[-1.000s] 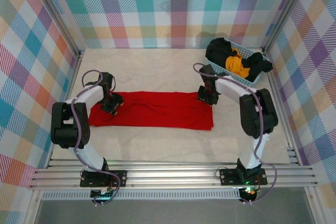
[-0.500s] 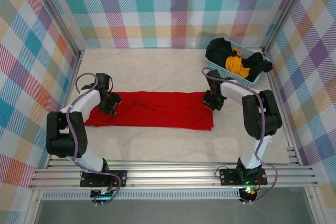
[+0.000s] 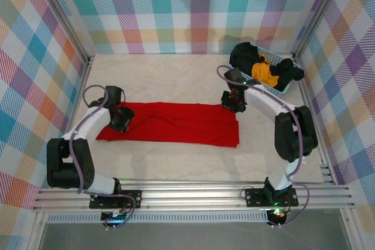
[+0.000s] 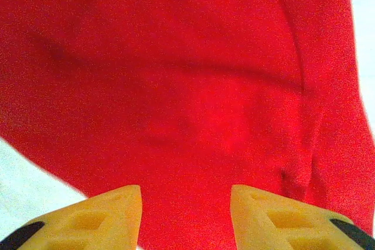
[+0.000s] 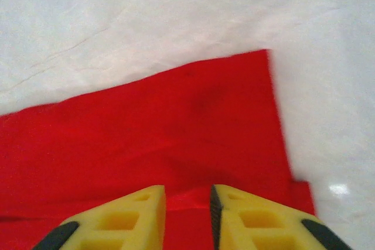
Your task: Fold and stack the t-shirts
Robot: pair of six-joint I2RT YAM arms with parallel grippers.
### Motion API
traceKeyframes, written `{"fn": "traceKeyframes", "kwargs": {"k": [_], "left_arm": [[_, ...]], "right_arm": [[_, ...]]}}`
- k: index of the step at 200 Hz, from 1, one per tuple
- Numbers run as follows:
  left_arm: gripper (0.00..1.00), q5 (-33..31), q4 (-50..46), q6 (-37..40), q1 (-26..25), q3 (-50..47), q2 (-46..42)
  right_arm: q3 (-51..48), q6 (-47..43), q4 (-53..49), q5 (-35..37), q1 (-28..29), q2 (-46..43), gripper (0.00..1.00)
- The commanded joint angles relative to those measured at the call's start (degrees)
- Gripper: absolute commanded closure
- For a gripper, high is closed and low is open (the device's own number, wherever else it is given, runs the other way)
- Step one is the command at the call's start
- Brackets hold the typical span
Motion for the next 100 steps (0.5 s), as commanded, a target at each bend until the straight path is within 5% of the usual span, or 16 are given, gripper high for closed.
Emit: {"fn": "traceKeyframes", "kwargs": {"k": [1, 63, 100], "left_arm": [[0.57, 0.7, 1.5, -3.9, -0.4, -2.1, 3.9], [0.6, -1.3, 0.6, 1.7, 1.5, 10.9, 21.8], [0.61, -0.8, -5.8, 7.1, 3.2, 31.0, 37.6]], "right_arm": [[3.4, -5.2, -4.9, -2.5, -0.4, 6.6, 0.76], [2.9, -5.1, -11.3, -3.5, -4.7, 12.6, 0.81], [-4.8, -0.3, -12.9, -6.5, -2.0, 7.2, 0.83]]}}
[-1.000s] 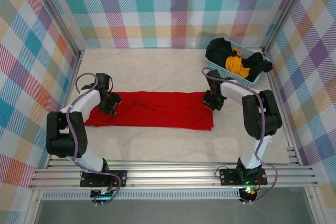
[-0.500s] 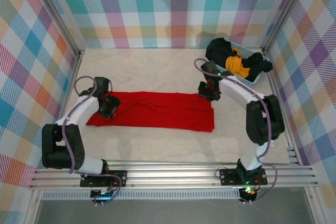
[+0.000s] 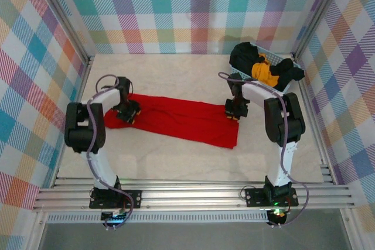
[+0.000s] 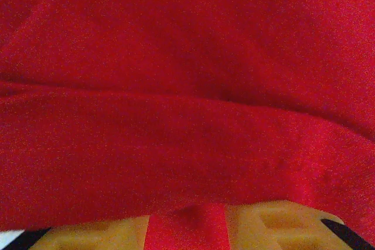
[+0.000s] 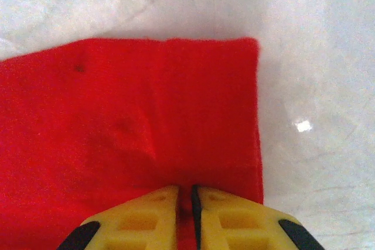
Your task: Fold and stack the t-shirts
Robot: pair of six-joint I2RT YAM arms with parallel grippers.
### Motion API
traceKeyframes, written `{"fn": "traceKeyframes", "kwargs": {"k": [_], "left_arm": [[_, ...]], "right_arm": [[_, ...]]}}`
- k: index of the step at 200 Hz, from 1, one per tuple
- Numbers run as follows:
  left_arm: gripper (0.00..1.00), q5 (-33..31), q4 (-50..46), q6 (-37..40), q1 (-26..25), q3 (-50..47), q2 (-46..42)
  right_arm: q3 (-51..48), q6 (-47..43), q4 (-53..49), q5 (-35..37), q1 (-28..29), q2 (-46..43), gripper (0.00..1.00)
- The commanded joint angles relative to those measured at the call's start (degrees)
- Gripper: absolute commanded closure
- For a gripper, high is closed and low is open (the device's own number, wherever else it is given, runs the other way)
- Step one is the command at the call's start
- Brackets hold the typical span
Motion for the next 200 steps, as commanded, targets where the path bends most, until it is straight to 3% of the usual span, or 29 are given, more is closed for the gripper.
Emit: {"fn": "traceKeyframes", "kwargs": {"k": [1, 41, 75, 141, 161, 177, 200], "left_arm": [[0.61, -1.3, -3.2, 5.0, 1.8, 10.7, 10.5], [0.62, 2.5, -6.9, 7.5, -1.3, 35.4, 26.0], [0.62, 7.3, -4.6, 6.0, -5.9, 49.8, 35.6], [0.6, 11.7, -1.3, 5.6, -9.6, 65.2, 44.1], [0.57, 11.4, -4.2, 8.2, -9.6, 70.6, 44.2], [0.51, 5.5, -10.9, 11.8, -9.8, 72.2, 39.3], [0.43, -6.0, -12.9, 12.9, -9.7, 55.8, 21.3]], "right_arm": [[-7.2, 3.6, -4.6, -2.8, 2.4, -3.6, 0.83], [-16.1, 9.3, -2.5, -6.8, 12.2, -7.3, 0.82], [-20.2, 15.3, 1.8, -12.2, 20.7, -9.0, 0.81], [-12.8, 22.4, 6.5, -19.2, 31.4, -2.2, 0.81], [-9.9, 23.0, 5.2, -16.5, 31.7, -3.3, 0.8], [-9.5, 23.5, 4.4, -13.4, 31.7, -7.1, 0.74], [-10.2, 24.0, 3.8, -9.2, 31.6, -14.4, 0.65]]}}
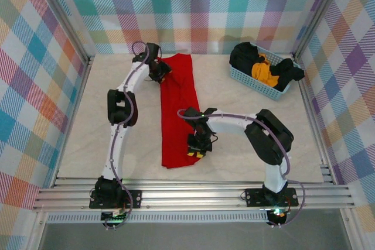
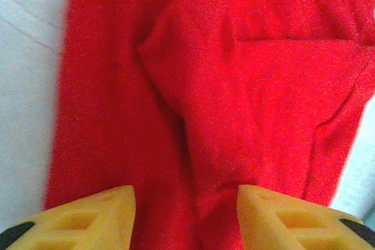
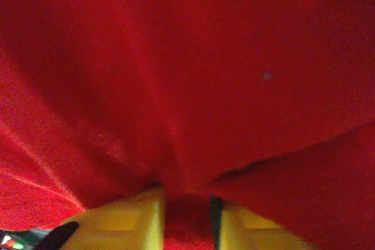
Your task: Fold and stack the t-shirts
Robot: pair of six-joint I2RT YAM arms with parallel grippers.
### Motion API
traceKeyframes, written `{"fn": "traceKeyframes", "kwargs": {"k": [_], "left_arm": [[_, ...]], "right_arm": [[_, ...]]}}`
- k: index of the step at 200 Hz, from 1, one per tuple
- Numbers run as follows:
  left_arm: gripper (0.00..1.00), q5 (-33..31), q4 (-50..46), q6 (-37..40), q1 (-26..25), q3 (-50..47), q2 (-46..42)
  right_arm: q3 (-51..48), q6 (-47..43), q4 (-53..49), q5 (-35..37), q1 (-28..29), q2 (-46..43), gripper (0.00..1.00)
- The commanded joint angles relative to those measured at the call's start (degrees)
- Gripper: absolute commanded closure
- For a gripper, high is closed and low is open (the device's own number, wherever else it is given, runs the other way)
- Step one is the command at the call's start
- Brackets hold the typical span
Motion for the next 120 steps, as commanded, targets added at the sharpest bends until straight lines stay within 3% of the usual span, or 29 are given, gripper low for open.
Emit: {"fn": "traceKeyframes", "kwargs": {"k": [1, 24, 40, 79, 103, 120], "left_arm": [[0.43, -11.8, -6.9, 3.2, 0.3, -11.7, -19.4], [0.4, -11.0, -2.1, 0.5, 0.4, -37.5, -39.5], [0.44, -6.7, -0.6, -1.9, -1.2, -53.7, -51.7], [0.53, 1.2, 4.7, -16.3, -14.4, -91.5, -76.5], [0.53, -0.4, 11.5, -27.4, -26.5, -101.6, -84.4], [0.51, -2.8, 11.0, -29.7, -31.2, -102.7, -84.2]], "right_arm": [[-0.1, 1.7, -1.1, 6.3, -0.3, -8.1, 0.65], [-1.5, 0.6, -2.8, 9.3, -2.3, -14.7, 0.61], [-4.9, -1.0, -1.5, 8.8, -5.0, -19.3, 0.59], [-13.5, -3.0, 2.3, -0.4, -10.8, -24.7, 0.58], [-16.7, -4.0, 3.8, -2.8, -11.2, -24.0, 0.58], [-18.9, -4.0, 6.1, -4.3, -12.0, -23.5, 0.58]]}}
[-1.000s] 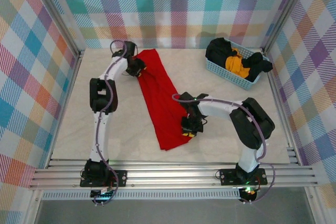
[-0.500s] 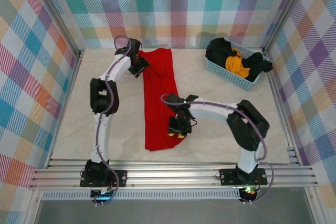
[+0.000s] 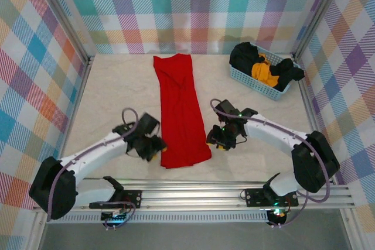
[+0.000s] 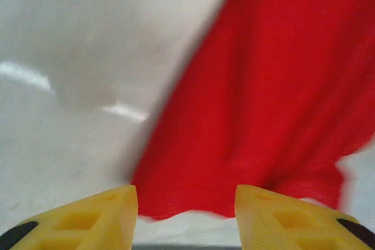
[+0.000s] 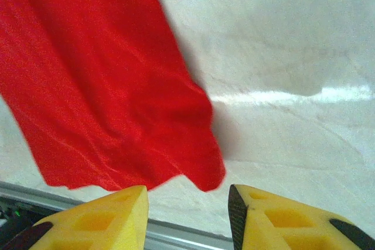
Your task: Fold and stack the t-shirts
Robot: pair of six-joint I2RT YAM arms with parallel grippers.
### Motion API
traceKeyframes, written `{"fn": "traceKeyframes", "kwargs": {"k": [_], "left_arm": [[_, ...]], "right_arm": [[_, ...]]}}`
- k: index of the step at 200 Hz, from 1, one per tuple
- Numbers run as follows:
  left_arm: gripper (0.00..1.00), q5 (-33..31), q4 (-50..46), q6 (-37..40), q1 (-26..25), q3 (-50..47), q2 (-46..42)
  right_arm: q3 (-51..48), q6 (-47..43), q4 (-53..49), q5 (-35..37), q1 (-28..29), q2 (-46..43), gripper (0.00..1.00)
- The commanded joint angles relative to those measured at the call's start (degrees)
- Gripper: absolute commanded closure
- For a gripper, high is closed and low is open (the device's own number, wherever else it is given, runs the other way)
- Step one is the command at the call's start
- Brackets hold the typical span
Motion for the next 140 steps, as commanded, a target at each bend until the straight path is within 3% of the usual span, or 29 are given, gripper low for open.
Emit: {"fn": "traceKeyframes", "kwargs": {"k": [1, 29, 77, 122, 140], "left_arm": [[0.51, -2.2, 4.1, -10.0, -5.2, -1.0, -2.5], [0.52, -6.2, 0.9, -12.2, -7.7, -3.3, -4.0], [0.53, -4.3, 11.1, -13.1, -8.5, -5.3, 1.5], [0.68, -6.6, 10.7, -13.8, -11.4, -3.5, 7.1], [0.8, -7.4, 11.6, -14.1, -11.9, -3.0, 8.9]], "right_arm": [[-2.1, -1.6, 3.7, -4.7, -0.6, 0.8, 0.58], [-3.8, -2.1, 7.1, -7.5, -0.9, 2.3, 0.57], [-4.3, -3.4, 9.2, -8.4, -0.9, 7.1, 0.57], [-4.4, -2.4, 11.0, -10.0, -0.8, 10.7, 0.64], [-4.7, -1.7, 11.7, -10.3, 0.0, 11.5, 0.66]]}}
